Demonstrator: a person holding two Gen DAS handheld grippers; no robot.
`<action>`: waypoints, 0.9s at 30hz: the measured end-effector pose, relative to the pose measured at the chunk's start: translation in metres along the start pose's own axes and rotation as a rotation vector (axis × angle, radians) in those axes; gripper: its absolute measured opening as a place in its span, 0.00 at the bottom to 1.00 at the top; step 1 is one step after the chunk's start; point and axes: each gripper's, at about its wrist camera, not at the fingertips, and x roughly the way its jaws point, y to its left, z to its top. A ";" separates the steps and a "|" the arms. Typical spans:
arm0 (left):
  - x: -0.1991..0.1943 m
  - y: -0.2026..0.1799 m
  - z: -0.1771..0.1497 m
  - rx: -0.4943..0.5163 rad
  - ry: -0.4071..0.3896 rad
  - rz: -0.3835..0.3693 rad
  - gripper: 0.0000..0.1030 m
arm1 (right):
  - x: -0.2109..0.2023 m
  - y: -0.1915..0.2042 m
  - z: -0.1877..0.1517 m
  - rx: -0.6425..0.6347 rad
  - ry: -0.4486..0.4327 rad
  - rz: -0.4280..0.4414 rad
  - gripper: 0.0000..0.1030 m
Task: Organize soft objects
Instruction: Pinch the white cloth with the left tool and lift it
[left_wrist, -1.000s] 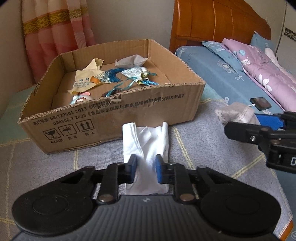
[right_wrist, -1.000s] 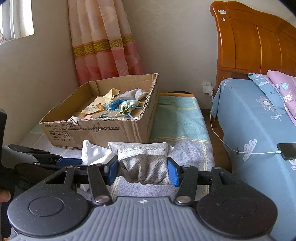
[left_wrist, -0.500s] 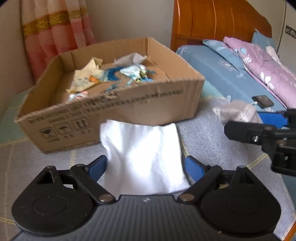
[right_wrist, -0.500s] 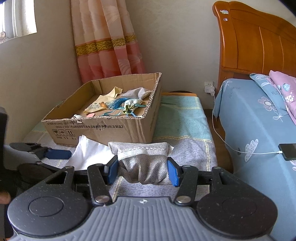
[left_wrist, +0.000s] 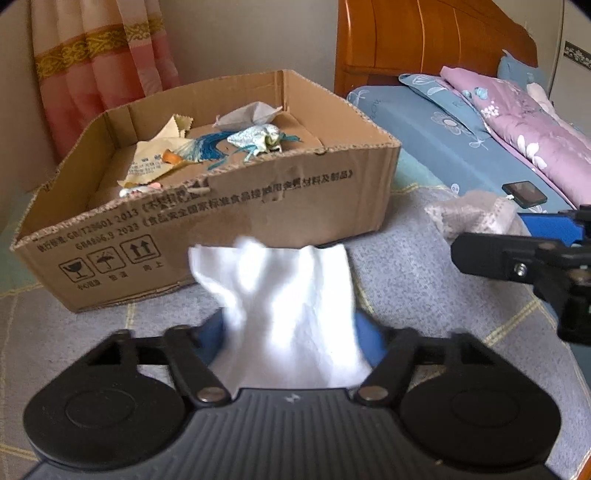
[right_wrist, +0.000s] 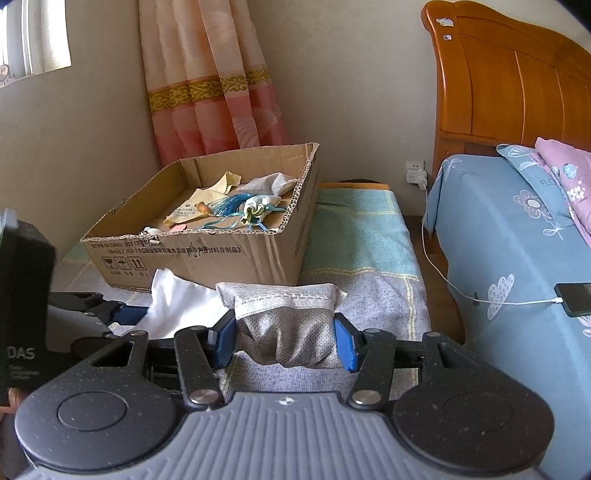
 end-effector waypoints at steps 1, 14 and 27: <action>0.000 0.001 0.000 -0.005 0.000 0.004 0.55 | 0.000 0.000 0.000 0.001 -0.001 0.000 0.57; -0.012 0.006 0.000 0.001 -0.017 -0.018 0.30 | -0.005 0.000 0.001 0.011 -0.016 0.000 0.57; -0.006 0.006 -0.004 0.002 -0.012 0.002 0.49 | -0.005 0.001 0.001 0.007 -0.014 0.001 0.58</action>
